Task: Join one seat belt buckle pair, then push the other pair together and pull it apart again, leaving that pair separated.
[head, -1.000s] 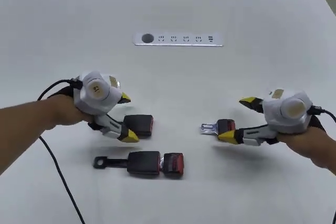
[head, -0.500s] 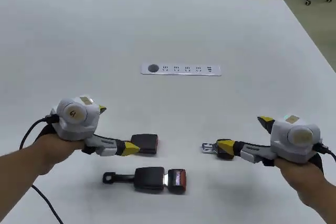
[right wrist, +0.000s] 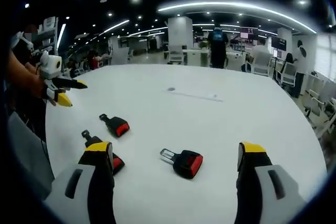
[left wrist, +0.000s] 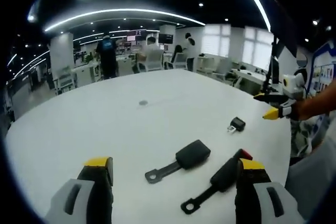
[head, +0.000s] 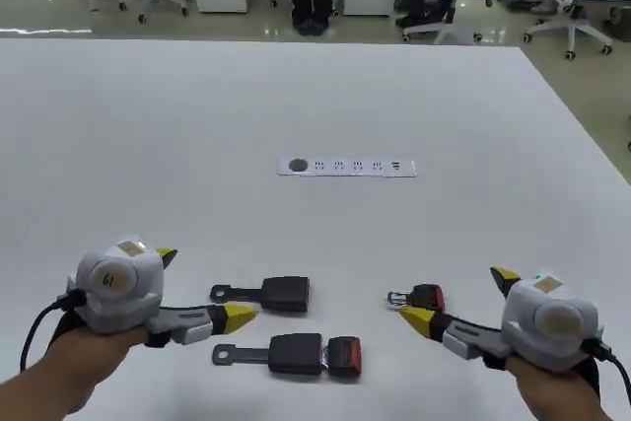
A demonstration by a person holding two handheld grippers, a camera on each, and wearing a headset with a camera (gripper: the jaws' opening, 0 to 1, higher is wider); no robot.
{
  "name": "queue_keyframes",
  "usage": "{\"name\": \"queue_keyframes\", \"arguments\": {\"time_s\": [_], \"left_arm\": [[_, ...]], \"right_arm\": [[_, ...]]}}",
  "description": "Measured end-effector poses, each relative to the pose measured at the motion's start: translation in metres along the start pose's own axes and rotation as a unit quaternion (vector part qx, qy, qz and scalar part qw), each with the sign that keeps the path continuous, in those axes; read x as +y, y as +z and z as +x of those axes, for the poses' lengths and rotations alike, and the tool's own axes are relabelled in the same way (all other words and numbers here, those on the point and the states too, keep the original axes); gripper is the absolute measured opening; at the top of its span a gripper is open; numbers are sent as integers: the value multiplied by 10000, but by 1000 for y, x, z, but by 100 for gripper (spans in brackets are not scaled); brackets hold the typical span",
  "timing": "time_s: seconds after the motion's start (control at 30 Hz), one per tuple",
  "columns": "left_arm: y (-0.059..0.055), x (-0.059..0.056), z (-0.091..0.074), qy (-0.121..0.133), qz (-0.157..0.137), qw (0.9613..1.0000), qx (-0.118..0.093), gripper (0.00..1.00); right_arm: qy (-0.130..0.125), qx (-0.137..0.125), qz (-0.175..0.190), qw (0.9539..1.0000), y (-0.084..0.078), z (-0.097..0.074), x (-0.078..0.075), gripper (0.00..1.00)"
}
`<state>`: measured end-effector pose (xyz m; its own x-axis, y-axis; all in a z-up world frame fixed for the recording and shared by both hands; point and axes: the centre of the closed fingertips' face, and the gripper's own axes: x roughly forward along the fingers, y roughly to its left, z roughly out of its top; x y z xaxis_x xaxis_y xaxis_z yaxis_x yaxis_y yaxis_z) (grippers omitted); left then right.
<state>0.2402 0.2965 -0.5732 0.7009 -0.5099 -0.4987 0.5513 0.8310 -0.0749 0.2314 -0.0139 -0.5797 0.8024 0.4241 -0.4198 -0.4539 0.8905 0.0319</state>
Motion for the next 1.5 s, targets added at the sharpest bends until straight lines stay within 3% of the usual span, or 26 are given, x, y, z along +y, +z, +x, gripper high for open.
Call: {"name": "queue_keyframes", "arguments": {"time_s": [0.03, 0.1, 0.13, 0.17, 0.2, 0.27, 0.43, 0.53, 0.57, 0.63, 0.7, 0.83, 0.9, 1.0, 1.17, 1.27, 1.33, 1.43, 1.5], "left_arm": [[3, -3, -7, 75, -48, 9999, -97, 100], [-9, 8, -11, 100, -131, 9997, -152, 100], [-10, 8, -13, 103, -126, 9997, -163, 100], [-5, 0, -21, 153, -18, 9994, -296, 100], [-5, 1, -24, 206, -20, 9991, -371, 100], [-13, -6, -29, 144, -145, 9995, -248, 100], [-21, -19, -45, 18, 134, 9996, -254, 100], [-33, -13, -49, -64, 278, 9993, -251, 100], [-31, -17, -56, -60, 284, 9992, -275, 100], [-27, -13, -65, 5, 291, 9986, -442, 100], [-25, -14, -74, 11, 286, 9986, -456, 100], [-34, -4, -86, 105, 239, 9987, -430, 100], [-35, -6, -90, 140, 159, 9988, -431, 100], [-48, -4, -94, 160, 124, 9992, -332, 100], [-50, -11, -101, 138, 110, 9992, -345, 100], [-52, -13, -104, 165, 127, 9994, -292, 100], [-54, -13, -107, 147, 116, 9993, -325, 100], [-61, -7, -106, 149, 88, 9994, -289, 100], [-57, -6, -107, 178, 82, 9992, -347, 100]], "right_arm": [[19, -25, 34, 10000, 0, -3, 2, 99], [-42, -43, -160, 9999, -1, -8, 7, 100], [-53, -41, -192, 9998, -1, -9, 8, 100], [-42, -29, -120, 9999, -4, -11, 12, 100], [-31, -28, -73, 10000, -5, -12, 13, 100], [-69, -65, -244, 9997, -6, -17, 18, 100], [-73, -155, -252, 9995, -7, -29, 26, 100], [-94, -121, -298, 9994, -11, -34, 29, 100], [-78, -117, -328, 9994, -12, -37, 30, 100], [-64, -79, -341, 9994, -15, -41, 32, 100], [-83, -80, -345, 9993, -17, -46, 33, 100], [-46, 66, -387, 9992, -26, -53, 35, 100], [-15, 129, -478, 9988, -32, -58, 38, 100], [-41, 312, -449, 9985, -43, -66, 35, 100], [-25, 280, -409, 9988, -48, -72, 37, 100], [-46, 493, -315, 9983, -55, -75, 39, 100], [-61, 328, -385, 9987, -50, -76, 41, 100], [-72, 367, -405, 9985, -51, -77, 41, 100], [-110, 346, -389, 9986, -51, -79, 38, 100]]}}
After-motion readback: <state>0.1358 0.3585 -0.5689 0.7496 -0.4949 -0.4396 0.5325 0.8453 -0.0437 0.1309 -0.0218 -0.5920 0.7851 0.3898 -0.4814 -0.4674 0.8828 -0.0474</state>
